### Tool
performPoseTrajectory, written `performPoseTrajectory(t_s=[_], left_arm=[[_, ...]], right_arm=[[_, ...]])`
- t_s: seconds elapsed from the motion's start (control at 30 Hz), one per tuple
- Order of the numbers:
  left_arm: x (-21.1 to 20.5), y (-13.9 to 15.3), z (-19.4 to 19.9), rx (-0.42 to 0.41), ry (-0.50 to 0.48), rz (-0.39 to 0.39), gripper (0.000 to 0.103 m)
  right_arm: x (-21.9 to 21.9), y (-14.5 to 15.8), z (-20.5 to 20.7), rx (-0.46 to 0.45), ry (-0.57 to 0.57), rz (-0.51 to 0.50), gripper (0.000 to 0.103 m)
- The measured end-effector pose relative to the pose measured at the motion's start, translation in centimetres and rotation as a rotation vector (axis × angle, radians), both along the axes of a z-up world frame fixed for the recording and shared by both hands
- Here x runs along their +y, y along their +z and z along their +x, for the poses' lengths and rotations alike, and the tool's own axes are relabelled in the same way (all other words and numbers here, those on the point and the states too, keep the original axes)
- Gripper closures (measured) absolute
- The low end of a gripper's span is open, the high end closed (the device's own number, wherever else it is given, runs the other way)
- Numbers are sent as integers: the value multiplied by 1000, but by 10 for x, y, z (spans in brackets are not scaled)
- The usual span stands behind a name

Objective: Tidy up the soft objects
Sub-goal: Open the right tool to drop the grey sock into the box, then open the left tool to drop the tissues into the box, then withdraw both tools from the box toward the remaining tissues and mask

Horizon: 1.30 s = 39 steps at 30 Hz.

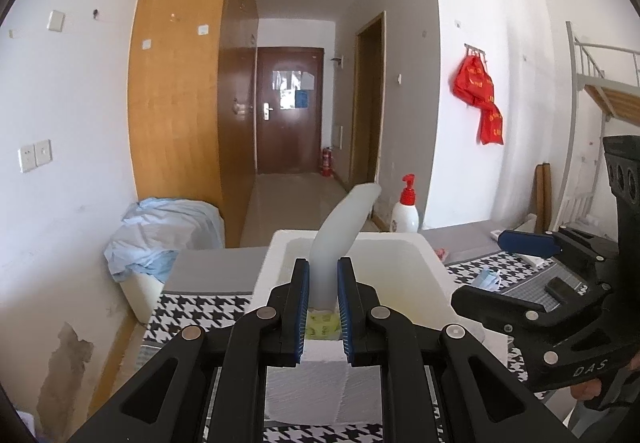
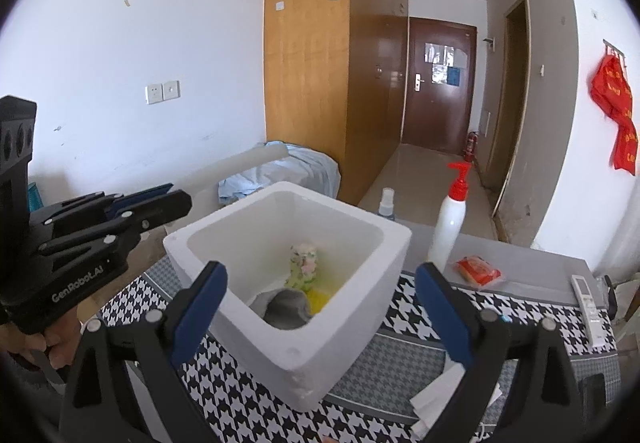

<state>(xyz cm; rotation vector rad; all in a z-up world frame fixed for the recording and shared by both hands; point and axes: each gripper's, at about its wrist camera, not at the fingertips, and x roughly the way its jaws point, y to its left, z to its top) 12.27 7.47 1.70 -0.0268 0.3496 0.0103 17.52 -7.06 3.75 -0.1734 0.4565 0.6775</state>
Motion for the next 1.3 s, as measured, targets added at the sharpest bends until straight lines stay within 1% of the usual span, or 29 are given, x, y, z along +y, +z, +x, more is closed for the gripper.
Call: performPoseTrajectory(t_s=[0.33,0.53,0.87,0.93,0.97,1.0,1.03,1.07,1.1,1.17,1.23,1.3], left_arm=[[-14,-2,15,21,-29,2,87],[-23,-5,22,34,-42,2,87],[-31,-12,42,73,-26,10,82],[-31,-14,45,80,-10,16,77],[-31,-14,46,85,-3,12,67],[-30,-15,46,90,0,5,60],[-29,-15,47,92,5,-2,44],[-29,-14,46,87,10,-7,32],[-28,-14,45,80,15,-12,28],[-29,-12,42,70,22,-12,13],[-32,-11,39,57,26,-5,8],[-35,-8,38,48,21,1,7]], right_arm=[[-22,-2,2,3,-45,14,6],[-37,-2,4,5,-76,40,6],[-55,-8,3,12,-126,52,6],[-59,-9,4,19,-135,58,6],[-61,-9,4,22,-138,64,6],[-63,-9,5,24,-140,69,6],[-64,-9,4,26,-141,72,6],[-66,-9,4,25,-145,73,6],[-67,-10,4,24,-147,74,6],[-71,-10,4,26,-150,80,6],[-74,-9,3,25,-153,84,6],[-77,-9,2,24,-155,91,6]])
